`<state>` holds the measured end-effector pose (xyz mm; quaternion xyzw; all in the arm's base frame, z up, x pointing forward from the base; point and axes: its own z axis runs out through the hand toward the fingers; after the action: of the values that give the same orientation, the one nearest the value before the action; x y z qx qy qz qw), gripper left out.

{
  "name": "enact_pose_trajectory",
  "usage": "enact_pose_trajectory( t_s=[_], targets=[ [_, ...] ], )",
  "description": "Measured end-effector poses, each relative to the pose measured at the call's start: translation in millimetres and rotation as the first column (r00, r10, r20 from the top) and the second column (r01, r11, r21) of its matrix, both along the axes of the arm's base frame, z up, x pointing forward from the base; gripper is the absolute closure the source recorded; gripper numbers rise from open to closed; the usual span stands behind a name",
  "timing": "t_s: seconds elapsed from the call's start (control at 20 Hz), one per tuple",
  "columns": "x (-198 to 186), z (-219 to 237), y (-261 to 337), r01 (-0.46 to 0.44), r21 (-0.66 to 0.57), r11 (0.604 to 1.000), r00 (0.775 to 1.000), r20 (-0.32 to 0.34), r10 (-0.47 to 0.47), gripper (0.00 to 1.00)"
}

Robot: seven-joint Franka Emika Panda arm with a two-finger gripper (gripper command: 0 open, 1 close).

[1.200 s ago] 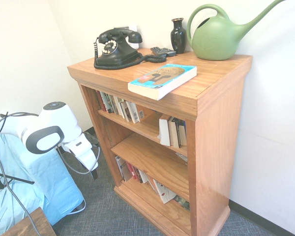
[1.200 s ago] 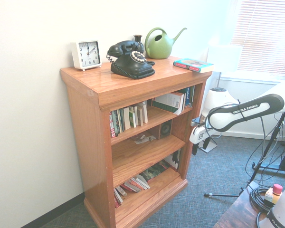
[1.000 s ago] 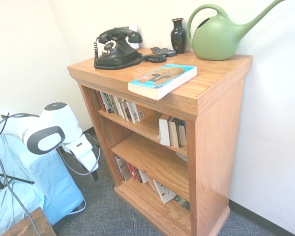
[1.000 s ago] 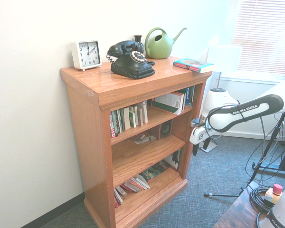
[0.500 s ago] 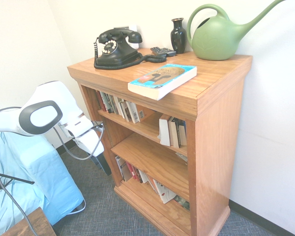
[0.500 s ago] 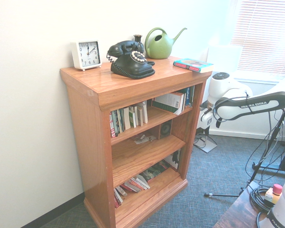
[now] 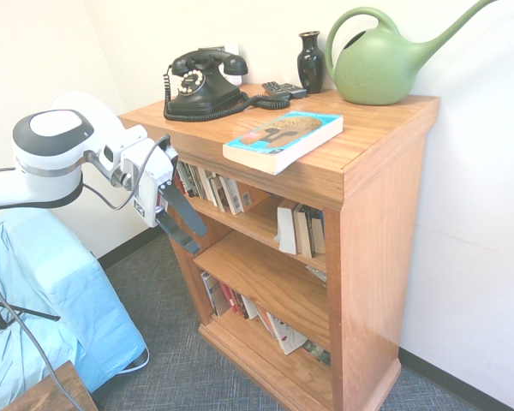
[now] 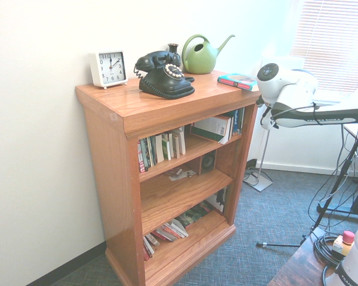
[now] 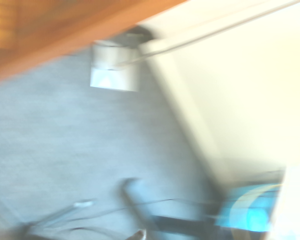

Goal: Organize the shelf

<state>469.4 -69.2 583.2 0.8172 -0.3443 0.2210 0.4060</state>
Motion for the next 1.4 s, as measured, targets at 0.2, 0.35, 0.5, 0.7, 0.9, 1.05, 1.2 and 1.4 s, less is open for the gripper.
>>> enact_pose_trajectory(
  t_s=[0.2, 0.35, 0.5, 0.7, 0.9, 1.05, 1.2, 1.4],
  targets=[
    [20.2, 19.5, 10.6, 0.018, -0.121, 0.992, 1.0, -0.021, -0.021, 0.0],
    [31.2, 30.4, 15.4, 0.036, -0.174, 0.984, 0.999, -0.031, -0.042, 0.0],
    [39.9, 30.6, 16.4, 0.03, -0.244, 0.969, 0.998, -0.054, -0.044, 0.0],
    [47.6, 27.4, 16.1, 0.017, -0.323, 0.946, 0.996, -0.077, -0.044, 0.0],
    [54.2, 28.7, 17.3, 0.019, -0.388, 0.921, 0.995, -0.087, -0.058, 0.0],
    [65.2, 28.6, 17.6, 0.03, -0.42, 0.907, 0.993, -0.088, -0.074, 0.0],
    [80.5, 30.0, 18.4, 0.032, -0.44, 0.897, 0.994, -0.08, -0.075, 0.0],
    [99.0, 32.0, 23.6, 0.032, -0.447, 0.894, 0.995, -0.067, -0.069, 0.0]
  ],
)
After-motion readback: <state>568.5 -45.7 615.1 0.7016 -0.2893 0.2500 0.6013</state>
